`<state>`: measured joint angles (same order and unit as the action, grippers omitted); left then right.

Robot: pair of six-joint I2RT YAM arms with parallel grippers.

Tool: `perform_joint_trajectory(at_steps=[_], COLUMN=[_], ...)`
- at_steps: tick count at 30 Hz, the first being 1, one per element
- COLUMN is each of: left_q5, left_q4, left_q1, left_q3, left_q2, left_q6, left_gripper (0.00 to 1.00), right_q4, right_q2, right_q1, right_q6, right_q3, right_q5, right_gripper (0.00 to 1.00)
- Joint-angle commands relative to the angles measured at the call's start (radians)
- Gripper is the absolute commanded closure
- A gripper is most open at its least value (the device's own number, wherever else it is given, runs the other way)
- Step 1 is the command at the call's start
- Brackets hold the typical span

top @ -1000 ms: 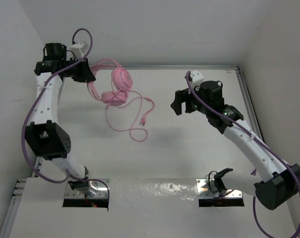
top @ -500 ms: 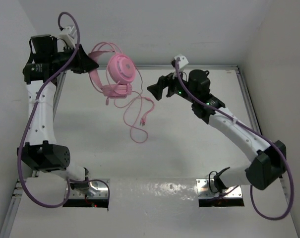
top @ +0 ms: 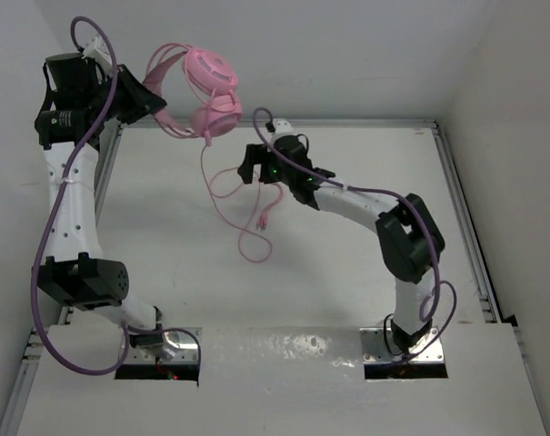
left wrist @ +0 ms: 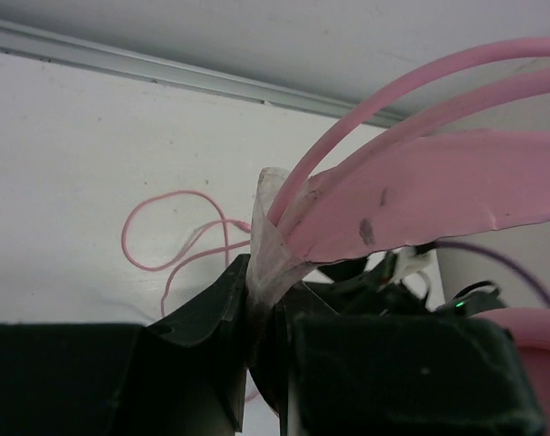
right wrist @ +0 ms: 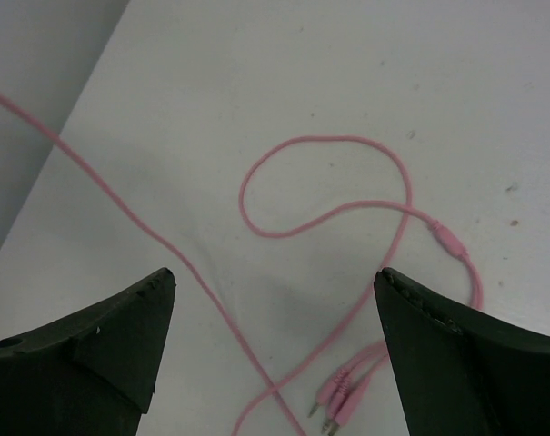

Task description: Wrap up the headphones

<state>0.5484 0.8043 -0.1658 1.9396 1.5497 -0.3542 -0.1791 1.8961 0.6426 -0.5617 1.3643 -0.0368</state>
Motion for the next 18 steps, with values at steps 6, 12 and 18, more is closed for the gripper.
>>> perform_joint_trajectory(at_steps=[6, 12, 18], left_q5=[-0.03, -0.022, -0.015], left_q4=[-0.102, -0.143, -0.177], left_q1=[-0.018, -0.031, -0.052], left_q3=[0.146, 0.202, 0.206], left_q2=[0.032, 0.07, 0.092], left_q6=[-0.195, -0.218, -0.25], left_gripper=[1.0, 1.0, 1.0], right_q4=[0.096, 0.166, 0.29], right_q2=[0.311, 0.469, 0.545], right_q1=[0.155, 0.197, 0.201], right_q6=[0.144, 0.183, 0.198], right_q3=[0.295, 0.38, 0.503], right_q5=[-0.089, -0.202, -0.307], right_gripper=[0.12, 0.17, 0.91])
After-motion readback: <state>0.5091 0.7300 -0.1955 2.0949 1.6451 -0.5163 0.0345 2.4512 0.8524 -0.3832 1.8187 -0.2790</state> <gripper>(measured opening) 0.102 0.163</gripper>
